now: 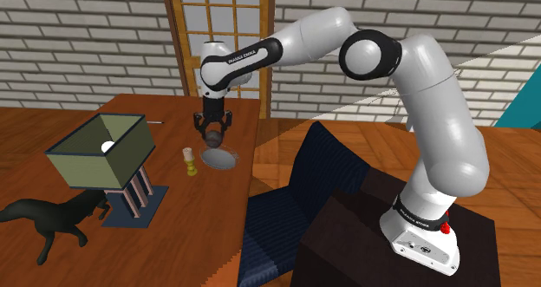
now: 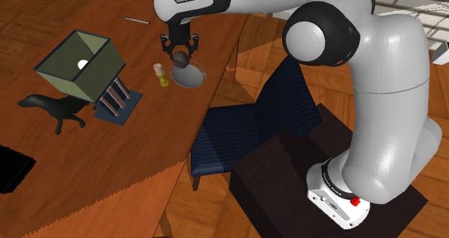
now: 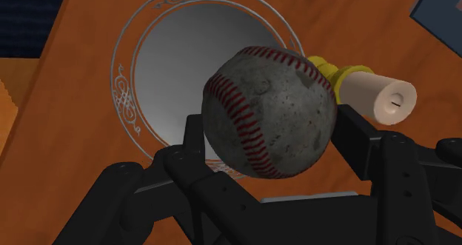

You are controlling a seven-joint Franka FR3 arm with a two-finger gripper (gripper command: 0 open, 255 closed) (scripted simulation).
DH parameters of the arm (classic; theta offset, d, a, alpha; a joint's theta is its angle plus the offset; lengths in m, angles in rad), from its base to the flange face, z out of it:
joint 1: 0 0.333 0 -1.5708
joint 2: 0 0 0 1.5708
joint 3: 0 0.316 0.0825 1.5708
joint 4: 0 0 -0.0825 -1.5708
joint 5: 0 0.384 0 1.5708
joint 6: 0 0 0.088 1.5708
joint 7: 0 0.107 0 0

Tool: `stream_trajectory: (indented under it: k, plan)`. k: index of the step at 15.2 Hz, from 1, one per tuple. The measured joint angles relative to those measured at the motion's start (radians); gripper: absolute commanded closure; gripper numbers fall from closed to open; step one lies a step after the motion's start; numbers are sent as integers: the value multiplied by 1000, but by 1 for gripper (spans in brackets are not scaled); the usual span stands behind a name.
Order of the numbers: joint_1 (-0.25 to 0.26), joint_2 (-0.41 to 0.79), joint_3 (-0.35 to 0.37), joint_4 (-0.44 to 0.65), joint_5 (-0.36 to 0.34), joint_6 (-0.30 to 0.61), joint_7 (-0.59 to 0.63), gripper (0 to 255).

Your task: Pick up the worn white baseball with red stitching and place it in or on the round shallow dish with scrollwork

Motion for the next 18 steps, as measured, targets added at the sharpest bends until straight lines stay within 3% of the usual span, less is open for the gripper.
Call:
stream_trajectory:
  k: [12,18]
  plan:
    - [2,81,-7,-31,-5,110,-18,255]
    - [4,89,-7,-30,-6,117,-18,255]
